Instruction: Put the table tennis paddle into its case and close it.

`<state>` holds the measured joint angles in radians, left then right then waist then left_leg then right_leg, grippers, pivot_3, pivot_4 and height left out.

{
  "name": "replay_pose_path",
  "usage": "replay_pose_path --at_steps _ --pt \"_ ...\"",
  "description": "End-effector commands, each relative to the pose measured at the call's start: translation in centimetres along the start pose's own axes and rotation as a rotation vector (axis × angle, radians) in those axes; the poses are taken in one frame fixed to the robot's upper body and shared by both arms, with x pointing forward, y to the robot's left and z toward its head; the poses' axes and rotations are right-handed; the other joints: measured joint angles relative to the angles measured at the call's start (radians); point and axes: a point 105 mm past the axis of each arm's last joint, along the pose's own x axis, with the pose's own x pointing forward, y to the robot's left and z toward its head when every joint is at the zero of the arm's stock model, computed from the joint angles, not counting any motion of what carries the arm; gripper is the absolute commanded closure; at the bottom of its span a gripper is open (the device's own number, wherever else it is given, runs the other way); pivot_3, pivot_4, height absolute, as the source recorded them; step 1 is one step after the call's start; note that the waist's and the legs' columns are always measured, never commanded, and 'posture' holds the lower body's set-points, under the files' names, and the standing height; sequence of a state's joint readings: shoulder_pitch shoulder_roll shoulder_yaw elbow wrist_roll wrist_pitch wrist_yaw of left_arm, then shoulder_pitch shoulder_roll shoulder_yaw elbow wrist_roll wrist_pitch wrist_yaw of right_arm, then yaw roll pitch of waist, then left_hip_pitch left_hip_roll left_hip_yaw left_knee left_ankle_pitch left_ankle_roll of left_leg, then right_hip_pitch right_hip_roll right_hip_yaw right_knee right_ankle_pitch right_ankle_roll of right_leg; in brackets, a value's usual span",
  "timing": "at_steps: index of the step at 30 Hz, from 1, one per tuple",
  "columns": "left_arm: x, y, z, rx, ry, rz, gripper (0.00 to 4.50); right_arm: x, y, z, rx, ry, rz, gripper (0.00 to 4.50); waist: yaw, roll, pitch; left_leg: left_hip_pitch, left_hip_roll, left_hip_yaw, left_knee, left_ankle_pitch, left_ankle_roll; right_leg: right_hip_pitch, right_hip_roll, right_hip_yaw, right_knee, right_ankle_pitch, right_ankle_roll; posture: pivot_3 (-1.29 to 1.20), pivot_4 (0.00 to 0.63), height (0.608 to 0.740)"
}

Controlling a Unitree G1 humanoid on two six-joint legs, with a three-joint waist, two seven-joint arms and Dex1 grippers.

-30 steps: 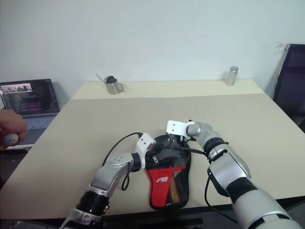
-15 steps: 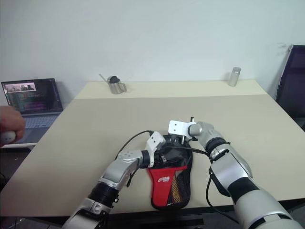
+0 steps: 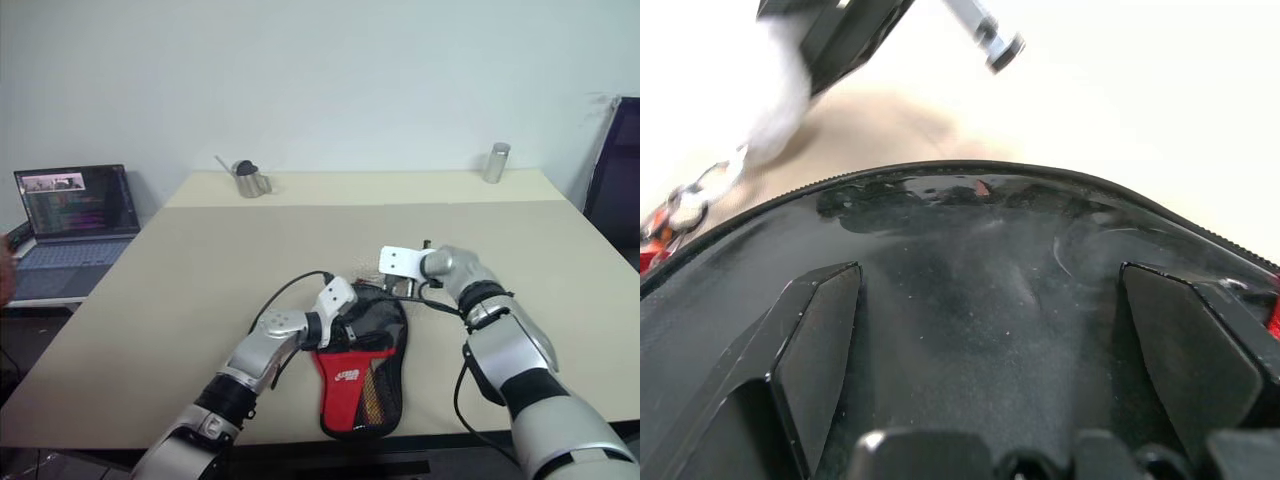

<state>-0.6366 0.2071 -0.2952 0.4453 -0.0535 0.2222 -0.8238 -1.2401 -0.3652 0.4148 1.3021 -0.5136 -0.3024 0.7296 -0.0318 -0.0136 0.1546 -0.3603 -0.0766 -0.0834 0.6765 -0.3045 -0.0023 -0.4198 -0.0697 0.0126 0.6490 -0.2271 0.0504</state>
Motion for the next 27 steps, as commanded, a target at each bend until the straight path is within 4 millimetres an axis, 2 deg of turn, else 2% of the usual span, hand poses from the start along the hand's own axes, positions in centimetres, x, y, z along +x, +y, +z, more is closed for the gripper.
replay_pose_path --at_steps 1,7,16,23,27 --pt "0.3 -0.9 -4.2 -0.047 0.148 -0.014 0.0 -1.7 -0.4 -0.5 -0.029 -0.042 0.04 4.46 0.003 0.001 0.0 0.0 0.0 0.0 0.0 0.0 0.0 0.0 0.0 0.0 0.0 0.0 0.0 0.0 0.15 0.74" --pt "0.7 -0.9 -4.3 -0.039 0.154 -0.033 0.0 -3.3 1.7 -2.6 -0.027 -0.047 0.147 4.46 0.009 0.001 -0.001 0.002 0.0 -0.002 0.001 0.0 0.0 0.005 0.0 -0.004 -0.003 0.0 0.001 0.0 0.15 0.74" --pt "1.2 -1.4 -4.0 -0.033 0.143 -0.07 0.0 -4.9 3.0 -6.1 0.007 0.063 0.139 4.47 0.03 0.002 -0.002 0.005 -0.001 -0.004 0.001 0.0 0.0 0.01 0.0 -0.006 -0.004 0.0 0.001 0.0 0.15 0.74" --pt "1.2 -1.4 -3.9 -0.03 0.138 -0.084 0.0 -6.6 1.8 -8.6 0.036 0.159 0.07 4.47 0.035 0.002 -0.002 0.004 -0.001 -0.004 0.0 0.0 0.0 0.01 -0.001 -0.006 -0.006 0.0 0.001 0.0 0.15 0.74" --pt "1.3 -1.4 -3.8 -0.029 0.135 -0.089 0.0 -7.7 1.8 -9.7 0.038 0.189 0.086 4.47 0.036 0.002 -0.002 0.004 -0.001 -0.004 0.0 0.0 0.001 0.01 -0.001 -0.006 -0.006 0.0 0.001 0.0 0.15 0.74"
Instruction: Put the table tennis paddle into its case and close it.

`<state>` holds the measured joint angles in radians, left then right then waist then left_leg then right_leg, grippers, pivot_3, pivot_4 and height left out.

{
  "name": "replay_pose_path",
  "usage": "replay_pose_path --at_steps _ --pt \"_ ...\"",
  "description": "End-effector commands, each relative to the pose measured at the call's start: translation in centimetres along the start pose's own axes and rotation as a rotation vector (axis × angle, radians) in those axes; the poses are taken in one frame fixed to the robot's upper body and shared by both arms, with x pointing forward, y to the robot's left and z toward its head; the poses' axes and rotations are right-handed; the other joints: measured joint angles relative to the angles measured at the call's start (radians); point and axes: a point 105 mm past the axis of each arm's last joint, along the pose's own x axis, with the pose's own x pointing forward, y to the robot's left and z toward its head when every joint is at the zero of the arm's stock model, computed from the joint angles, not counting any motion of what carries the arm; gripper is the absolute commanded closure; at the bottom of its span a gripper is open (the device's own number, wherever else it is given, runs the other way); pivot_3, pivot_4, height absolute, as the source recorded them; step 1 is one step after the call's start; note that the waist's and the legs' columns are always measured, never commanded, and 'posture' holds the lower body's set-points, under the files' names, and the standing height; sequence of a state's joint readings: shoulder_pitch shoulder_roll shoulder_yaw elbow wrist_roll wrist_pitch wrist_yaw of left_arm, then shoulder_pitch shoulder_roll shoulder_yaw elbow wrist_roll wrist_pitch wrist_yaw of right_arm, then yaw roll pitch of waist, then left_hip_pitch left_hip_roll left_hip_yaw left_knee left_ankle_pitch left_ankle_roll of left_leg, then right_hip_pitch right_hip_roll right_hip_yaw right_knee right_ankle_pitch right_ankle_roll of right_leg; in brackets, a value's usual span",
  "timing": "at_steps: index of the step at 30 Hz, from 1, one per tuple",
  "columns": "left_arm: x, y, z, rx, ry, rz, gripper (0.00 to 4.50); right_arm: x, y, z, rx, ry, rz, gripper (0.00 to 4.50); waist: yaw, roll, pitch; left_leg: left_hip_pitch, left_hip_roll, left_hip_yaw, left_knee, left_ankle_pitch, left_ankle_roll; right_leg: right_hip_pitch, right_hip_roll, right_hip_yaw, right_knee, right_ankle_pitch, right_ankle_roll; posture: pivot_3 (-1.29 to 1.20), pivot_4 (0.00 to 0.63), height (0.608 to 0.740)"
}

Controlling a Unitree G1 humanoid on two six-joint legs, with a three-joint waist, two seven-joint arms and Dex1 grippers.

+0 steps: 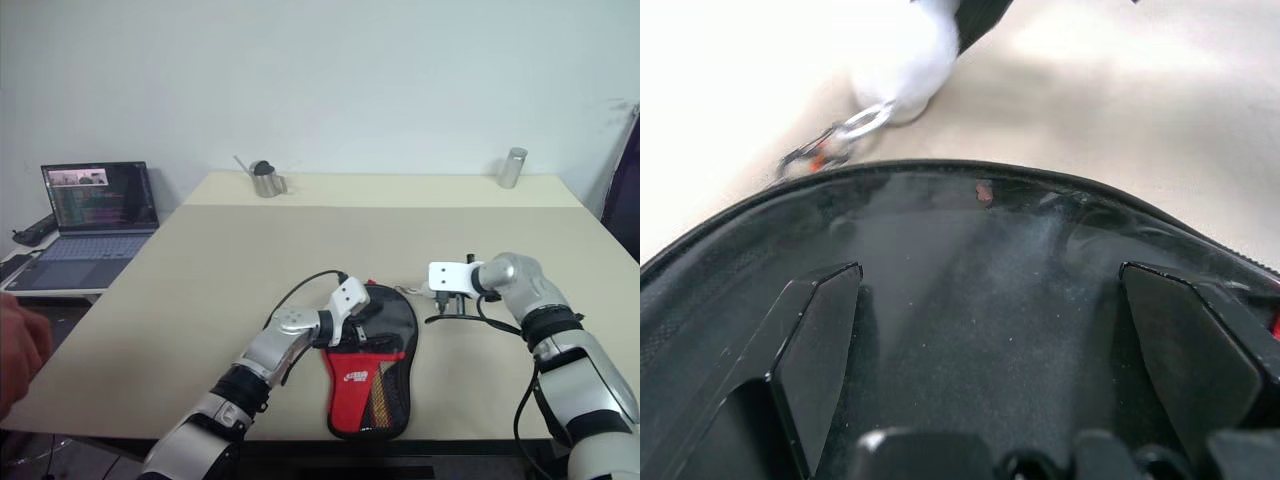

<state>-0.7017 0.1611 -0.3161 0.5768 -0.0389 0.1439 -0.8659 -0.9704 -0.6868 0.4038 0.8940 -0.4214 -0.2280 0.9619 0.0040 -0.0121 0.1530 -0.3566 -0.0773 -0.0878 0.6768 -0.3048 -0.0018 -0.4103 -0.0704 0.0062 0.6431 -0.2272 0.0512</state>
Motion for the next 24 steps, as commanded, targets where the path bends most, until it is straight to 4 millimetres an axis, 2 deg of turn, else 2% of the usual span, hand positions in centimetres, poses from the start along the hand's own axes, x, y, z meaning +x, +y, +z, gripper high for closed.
replay_pose_path --at_steps 1,5,9,13,20,24 --pt "-0.2 -0.8 -4.1 -0.058 0.137 -0.018 0.0 -1.9 -0.7 -2.1 0.014 0.064 -0.011 4.47 -0.001 0.0 0.0 0.0 0.0 0.0 0.0 0.0 0.0 0.0 0.0 0.0 0.0 0.0 0.0 0.0 0.15 0.74" --pt "-0.3 -0.7 -4.1 -0.054 0.143 -0.018 0.0 -3.4 1.7 -2.8 -0.031 0.059 0.126 4.47 0.0 0.0 0.0 0.0 0.0 0.0 0.0 0.0 0.0 0.001 0.0 0.0 0.0 0.0 0.0 0.0 0.15 0.74" --pt "-0.3 -0.6 -4.3 -0.051 0.156 -0.015 0.0 -5.0 4.8 -2.5 -0.073 0.028 0.273 4.47 0.002 0.0 0.0 0.0 0.0 0.0 0.0 0.0 0.001 0.002 0.0 -0.001 0.0 -0.001 0.002 0.0 0.15 0.74" --pt "-0.2 -0.4 -4.4 -0.049 0.168 -0.011 0.0 -6.3 8.1 -1.1 -0.092 -0.018 0.39 4.47 0.003 0.0 0.0 0.001 0.001 -0.003 0.0 -0.001 0.001 0.004 0.0 -0.004 -0.002 -0.002 0.003 0.0 0.15 0.74" --pt "0.3 -0.7 -4.7 -0.049 0.189 -0.014 0.0 -7.2 13.1 1.4 -0.073 -0.077 0.541 4.47 0.005 -0.001 -0.001 0.002 0.001 -0.008 0.0 -0.002 0.003 0.007 -0.001 -0.012 -0.002 -0.003 0.004 0.0 0.15 0.74" --pt "0.4 -0.5 -4.9 -0.049 0.212 -0.003 0.0 -8.2 16.1 2.0 -0.104 -0.084 0.655 4.47 0.019 -0.001 -0.002 0.001 0.001 -0.012 0.0 -0.002 0.003 0.007 -0.002 -0.016 -0.002 -0.006 0.007 0.0 0.15 0.74"
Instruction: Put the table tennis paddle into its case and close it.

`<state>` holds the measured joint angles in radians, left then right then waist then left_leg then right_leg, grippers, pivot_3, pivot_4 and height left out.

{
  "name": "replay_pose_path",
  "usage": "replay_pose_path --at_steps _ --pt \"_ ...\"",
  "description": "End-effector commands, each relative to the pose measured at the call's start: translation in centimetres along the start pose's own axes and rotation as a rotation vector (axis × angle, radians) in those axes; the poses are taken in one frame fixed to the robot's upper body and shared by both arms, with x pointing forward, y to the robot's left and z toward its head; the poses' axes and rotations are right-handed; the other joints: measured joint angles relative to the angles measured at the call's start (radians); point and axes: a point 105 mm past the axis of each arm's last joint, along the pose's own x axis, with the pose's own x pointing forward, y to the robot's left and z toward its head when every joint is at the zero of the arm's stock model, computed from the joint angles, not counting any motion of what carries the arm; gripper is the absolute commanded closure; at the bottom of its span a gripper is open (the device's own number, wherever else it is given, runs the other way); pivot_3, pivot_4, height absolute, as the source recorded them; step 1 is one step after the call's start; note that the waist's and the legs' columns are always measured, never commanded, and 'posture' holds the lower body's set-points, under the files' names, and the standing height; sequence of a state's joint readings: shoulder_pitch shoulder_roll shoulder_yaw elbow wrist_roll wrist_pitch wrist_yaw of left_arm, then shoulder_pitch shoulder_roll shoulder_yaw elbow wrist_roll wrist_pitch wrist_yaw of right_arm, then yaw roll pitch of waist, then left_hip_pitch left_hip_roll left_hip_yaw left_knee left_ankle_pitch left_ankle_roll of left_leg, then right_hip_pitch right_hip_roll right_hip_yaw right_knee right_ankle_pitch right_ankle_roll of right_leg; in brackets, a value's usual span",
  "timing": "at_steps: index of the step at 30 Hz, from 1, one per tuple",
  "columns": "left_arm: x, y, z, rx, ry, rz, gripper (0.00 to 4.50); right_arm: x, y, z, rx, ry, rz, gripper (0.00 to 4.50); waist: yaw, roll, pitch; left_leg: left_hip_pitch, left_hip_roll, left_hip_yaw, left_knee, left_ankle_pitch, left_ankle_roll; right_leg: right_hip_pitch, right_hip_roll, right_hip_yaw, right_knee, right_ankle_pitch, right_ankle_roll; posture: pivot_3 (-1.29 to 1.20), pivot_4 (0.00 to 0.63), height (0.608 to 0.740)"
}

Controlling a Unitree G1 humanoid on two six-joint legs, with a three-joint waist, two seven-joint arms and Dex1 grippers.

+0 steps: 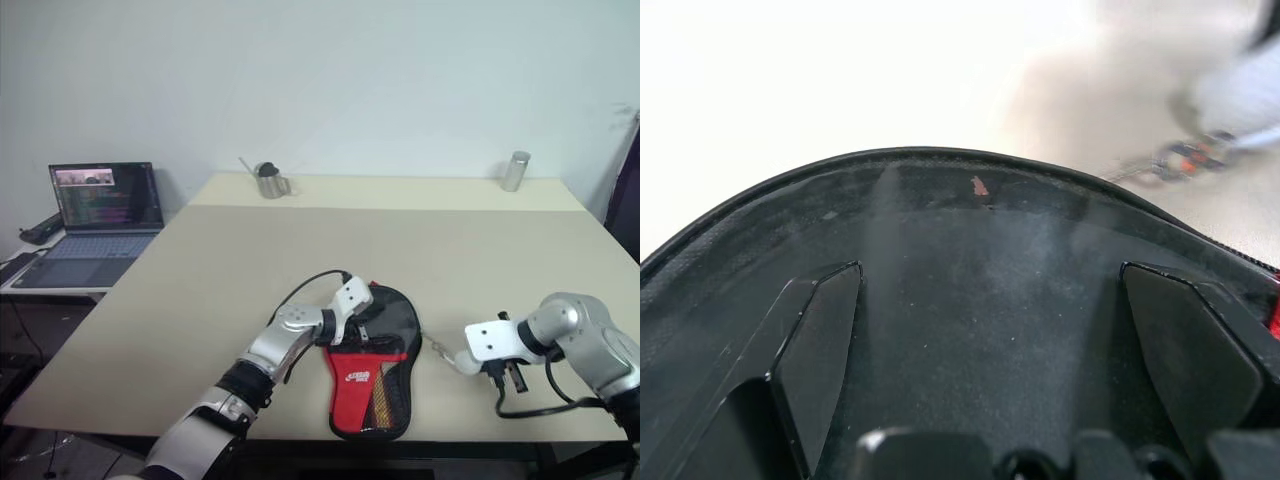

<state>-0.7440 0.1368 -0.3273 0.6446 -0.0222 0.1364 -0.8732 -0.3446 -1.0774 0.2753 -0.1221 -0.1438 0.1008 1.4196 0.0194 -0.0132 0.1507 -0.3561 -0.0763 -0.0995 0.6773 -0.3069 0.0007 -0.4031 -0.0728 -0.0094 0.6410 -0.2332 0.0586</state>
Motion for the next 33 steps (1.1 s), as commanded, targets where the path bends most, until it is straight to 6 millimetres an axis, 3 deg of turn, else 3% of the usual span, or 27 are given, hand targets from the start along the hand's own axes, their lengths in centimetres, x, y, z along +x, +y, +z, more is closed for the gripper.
replay_pose_path --at_steps 1,9,20,33 --pt "-0.2 -0.4 -5.1 -0.056 0.193 0.023 0.0 1.2 3.6 1.2 -0.036 -0.031 0.19 4.48 0.005 0.0 0.0 0.0 0.0 -0.001 0.0 0.0 0.0 0.0 0.0 0.0 0.0 0.0 0.0 0.0 0.15 0.74" --pt "0.1 -0.2 -5.5 -0.06 0.224 0.042 0.0 1.5 7.2 2.3 -0.081 -0.055 0.33 4.48 0.009 -0.001 -0.005 0.0 0.0 -0.006 0.0 0.0 -0.002 0.004 -0.001 -0.003 -0.003 -0.002 0.001 0.0 0.15 0.74" --pt "0.3 -0.3 -5.9 -0.06 0.246 0.04 0.0 0.4 13.4 5.5 -0.213 -0.111 0.576 4.49 0.02 0.001 -0.012 0.001 -0.002 -0.012 0.001 -0.012 -0.002 0.014 -0.002 -0.008 -0.015 -0.008 0.003 0.0 0.15 0.74" --pt "0.1 -0.4 -6.3 -0.054 0.26 0.035 0.0 -0.1 13.1 5.4 -0.22 -0.094 0.542 4.49 0.021 0.002 -0.013 0.002 -0.001 -0.011 0.002 -0.014 -0.001 0.014 -0.002 -0.006 -0.015 -0.011 0.007 0.0 0.15 0.74"
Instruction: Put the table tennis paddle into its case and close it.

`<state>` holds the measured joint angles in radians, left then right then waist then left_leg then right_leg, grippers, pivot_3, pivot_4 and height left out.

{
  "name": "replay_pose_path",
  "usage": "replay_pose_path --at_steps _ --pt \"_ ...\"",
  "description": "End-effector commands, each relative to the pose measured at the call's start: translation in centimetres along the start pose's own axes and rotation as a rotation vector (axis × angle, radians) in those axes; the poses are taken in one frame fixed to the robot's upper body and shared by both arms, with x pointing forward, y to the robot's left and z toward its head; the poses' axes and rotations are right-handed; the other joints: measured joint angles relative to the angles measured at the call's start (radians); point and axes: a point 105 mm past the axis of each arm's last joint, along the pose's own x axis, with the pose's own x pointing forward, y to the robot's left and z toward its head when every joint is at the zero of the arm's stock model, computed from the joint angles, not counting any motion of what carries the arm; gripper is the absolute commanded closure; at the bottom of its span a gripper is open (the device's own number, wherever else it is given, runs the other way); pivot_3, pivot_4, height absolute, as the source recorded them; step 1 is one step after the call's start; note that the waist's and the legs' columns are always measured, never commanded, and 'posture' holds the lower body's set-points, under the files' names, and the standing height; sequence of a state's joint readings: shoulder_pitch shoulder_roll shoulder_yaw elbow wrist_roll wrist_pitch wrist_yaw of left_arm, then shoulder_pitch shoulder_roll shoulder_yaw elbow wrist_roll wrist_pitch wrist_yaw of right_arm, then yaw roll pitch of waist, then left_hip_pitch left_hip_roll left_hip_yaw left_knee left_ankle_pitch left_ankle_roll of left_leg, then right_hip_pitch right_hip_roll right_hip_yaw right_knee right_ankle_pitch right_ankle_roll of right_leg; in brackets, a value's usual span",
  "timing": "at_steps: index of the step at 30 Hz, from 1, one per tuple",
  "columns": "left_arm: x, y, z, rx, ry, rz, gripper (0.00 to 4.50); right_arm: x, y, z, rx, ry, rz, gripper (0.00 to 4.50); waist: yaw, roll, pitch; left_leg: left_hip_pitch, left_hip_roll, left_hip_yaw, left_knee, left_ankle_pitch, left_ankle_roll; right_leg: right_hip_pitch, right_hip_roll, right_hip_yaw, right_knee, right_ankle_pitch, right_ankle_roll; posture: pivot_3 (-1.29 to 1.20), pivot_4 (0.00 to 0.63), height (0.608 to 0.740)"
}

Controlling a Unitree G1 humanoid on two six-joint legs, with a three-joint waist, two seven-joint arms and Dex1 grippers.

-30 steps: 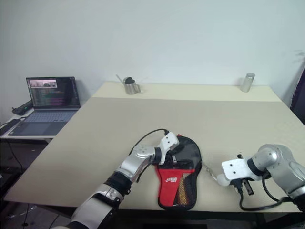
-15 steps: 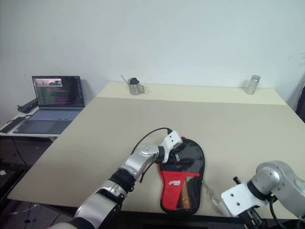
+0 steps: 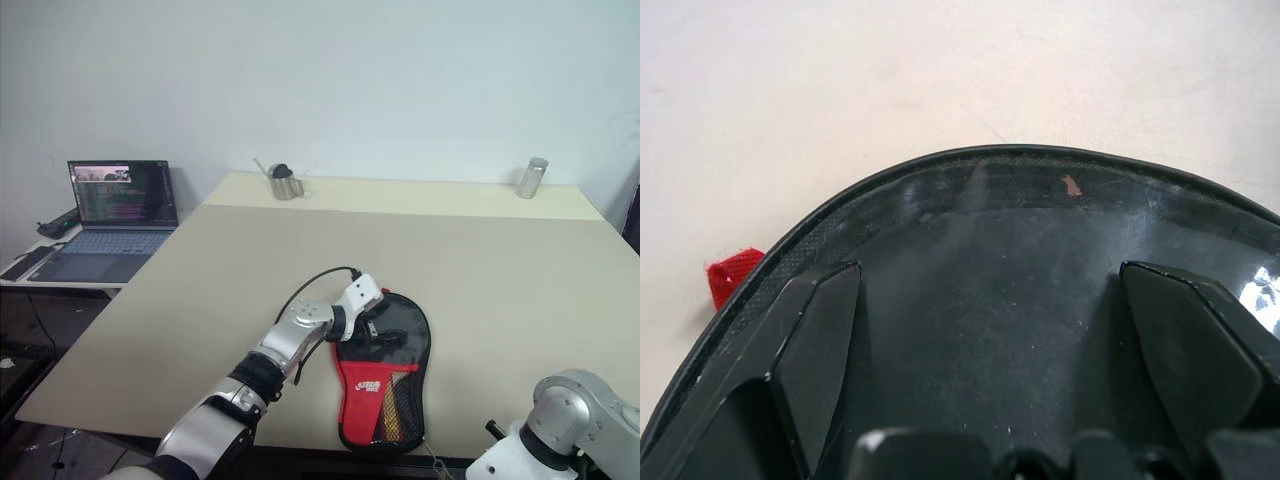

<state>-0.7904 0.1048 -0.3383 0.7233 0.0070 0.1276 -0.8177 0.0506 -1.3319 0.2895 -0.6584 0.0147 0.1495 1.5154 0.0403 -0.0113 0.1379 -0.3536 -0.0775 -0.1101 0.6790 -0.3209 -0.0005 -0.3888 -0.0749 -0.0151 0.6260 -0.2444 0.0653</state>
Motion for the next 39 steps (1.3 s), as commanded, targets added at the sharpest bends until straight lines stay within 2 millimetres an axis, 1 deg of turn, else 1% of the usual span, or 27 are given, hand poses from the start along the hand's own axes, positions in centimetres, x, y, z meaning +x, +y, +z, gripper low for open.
replay_pose_path --at_steps 1,4,7,10,15,17,19,21,23,25,27,30,32,33,34,35,36,37,38,39 --pt "-0.7 -0.8 -6.3 -0.057 0.226 -0.002 0.0 0.0 1.1 0.0 -0.018 0.009 0.071 4.49 0.0 0.0 0.0 0.0 0.0 0.0 0.0 0.0 0.0 0.0 0.0 0.0 0.0 0.0 0.0 0.0 0.15 0.74" --pt "-0.7 -0.8 -6.2 -0.056 0.223 0.001 0.0 -0.6 0.7 -0.5 -0.021 0.033 0.04 4.49 0.0 0.0 0.0 0.0 0.0 0.0 0.0 0.0 0.0 0.0 0.0 0.0 0.0 0.0 0.0 0.0 0.15 0.74" --pt "-0.6 -0.8 -6.1 -0.056 0.22 0.002 0.0 -1.4 -0.6 -1.2 -0.016 0.062 -0.028 4.49 0.0 0.0 0.0 0.0 0.0 0.0 0.0 0.0 0.0 0.0 0.0 0.0 0.0 0.0 0.0 0.0 0.15 0.74" --pt "-0.6 -0.7 -6.1 -0.056 0.218 0.002 0.0 -2.4 -2.3 -1.7 -0.008 0.077 -0.108 4.49 -0.003 0.0 0.0 0.001 0.0 0.001 0.0 0.0 0.0 0.001 0.0 0.0 0.001 0.0 0.0 0.0 0.15 0.74" --pt "-0.6 -0.6 -6.1 -0.057 0.216 0.009 0.0 -3.8 -6.0 -2.0 -0.01 0.089 -0.254 4.5 -0.01 -0.001 0.0 0.005 0.0 0.001 0.0 0.0 0.0 0.004 0.0 0.001 0.001 0.0 0.0 0.0 0.15 0.74" --pt "-0.6 -0.5 -6.0 -0.056 0.216 0.011 0.0 -4.0 -7.1 -2.1 -0.011 0.085 -0.289 4.5 -0.012 -0.001 0.0 0.006 0.0 0.001 0.0 0.0 0.0 0.004 0.0 0.001 0.002 0.0 0.001 0.0 0.15 0.74" --pt "-0.7 -0.4 -6.0 -0.057 0.214 0.016 0.0 -3.6 -8.2 -1.8 -0.009 0.059 -0.324 4.5 -0.013 0.0 -0.001 0.006 0.0 0.0 -0.001 0.0 0.0 0.004 0.0 0.001 0.002 0.0 0.0 0.0 0.15 0.74" --pt "-0.8 -0.2 -6.0 -0.06 0.213 0.022 0.0 -3.0 -9.4 -1.9 -0.005 0.054 -0.371 4.5 -0.013 -0.001 -0.002 0.007 0.0 0.0 -0.001 0.0 0.0 0.004 0.001 0.001 0.002 0.0 0.0 0.0 0.15 0.74" --pt "-0.8 -0.2 -6.0 -0.062 0.212 0.025 0.0 -2.3 -10.2 -2.3 0.002 0.06 -0.372 3.78 -0.013 -0.001 -0.002 0.006 0.0 0.0 0.0 0.0 0.0 0.004 0.001 0.001 0.002 0.0 -0.001 0.0 0.15 0.74" --pt "-1.0 0.1 -5.9 -0.065 0.204 0.034 0.0 -1.5 -10.8 -2.7 0.011 0.058 -0.35 3.15 -0.017 -0.007 -0.006 0.007 0.0 0.001 -0.001 0.0 0.0 0.004 0.001 0.002 0.002 0.001 -0.001 0.0 0.15 0.74" --pt "-1.3 0.5 -5.5 -0.071 0.183 0.046 0.0 -1.4 -11.1 -3.1 0.024 0.053 -0.344 2.5 -0.018 -0.008 -0.007 0.008 0.001 0.0 -0.001 0.0 0.0 0.004 0.002 0.001 0.002 0.001 -0.001 0.0 0.15 0.74" --pt "-2.4 1.6 -3.4 -0.055 0.085 0.053 0.0 -2.7 -10.9 -4.2 0.051 0.064 -0.334 1.51 -0.024 -0.008 -0.006 0.009 0.001 0.0 -0.001 0.0 0.0 0.004 0.002 0.002 0.002 0.001 -0.001 0.0 0.15 0.74" --pt "-3.9 2.5 -1.2 -0.051 -0.019 0.058 0.0 -4.3 -10.5 -4.6 0.071 0.049 -0.326 0.81 -0.026 -0.006 -0.004 0.008 0.001 0.001 -0.001 0.0 0.0 0.004 0.002 0.003 0.003 0.001 -0.002 0.0 0.15 0.74" --pt "-5.1 3.0 0.1 -0.061 -0.085 0.058 0.0 -5.3 -10.4 -4.6 0.081 0.034 -0.334 0.49 -0.027 -0.004 -0.001 0.008 0.001 0.001 -0.001 0.0 0.0 0.002 0.002 0.003 0.003 0.003 -0.006 0.0 0.15 0.74" --pt "-6.4 3.3 1.2 -0.075 -0.138 0.054 0.0 -6.2 -10.4 -4.7 0.09 0.02 -0.346 0.18 -0.032 -0.001 0.007 0.006 0.001 0.001 -0.001 0.0 0.0 0.001 0.002 0.003 0.003 0.004 -0.006 0.0 0.15 0.74" --pt "-7.9 3.5 2.2 -0.074 -0.184 0.046 0.0 -7.3 -10.3 -4.9 0.101 0.007 -0.359 0.04 -0.034 0.001 0.011 0.005 0.001 0.002 -0.001 0.0 0.0 -0.001 0.002 0.004 0.003 0.004 -0.007 0.0 0.15 0.74" --pt "-9.3 3.6 2.9 -0.063 -0.211 0.035 0.0 -8.3 -10.2 -5.2 0.106 -0.009 -0.374 0.04 -0.039 0.0 0.017 0.004 0.001 0.002 -0.001 0.0 -0.001 -0.002 0.002 0.004 0.004 0.005 -0.008 0.0 0.15 0.74" --pt "-11.2 3.7 3.4 -0.052 -0.225 0.026 0.0 -9.4 -10.1 -5.3 0.12 -0.04 -0.4 0.04 -0.041 0.001 0.018 0.001 0.001 0.002 0.0 0.001 -0.001 -0.005 0.002 0.004 0.005 0.005 -0.008 0.0 0.15 0.74" --pt "-13.1 3.7 3.5 -0.034 -0.222 0.021 0.0 -10.5 -10.0 -5.5 0.145 -0.08 -0.422 0.04 -0.043 0.0 0.019 -0.006 0.001 0.002 0.0 0.002 -0.003 -0.013 0.002 0.004 0.006 0.005 -0.009 0.0 0.15 0.74" --pt "-14.6 3.6 3.6 -0.018 -0.209 0.021 0.0 -11.3 -9.8 -5.8 0.181 -0.12 -0.44 0.04 -0.045 0.0 0.022 -0.012 0.001 0.004 0.001 0.002 -0.003 -0.021 0.002 0.004 0.009 0.005 -0.01 0.0 0.15 0.74"
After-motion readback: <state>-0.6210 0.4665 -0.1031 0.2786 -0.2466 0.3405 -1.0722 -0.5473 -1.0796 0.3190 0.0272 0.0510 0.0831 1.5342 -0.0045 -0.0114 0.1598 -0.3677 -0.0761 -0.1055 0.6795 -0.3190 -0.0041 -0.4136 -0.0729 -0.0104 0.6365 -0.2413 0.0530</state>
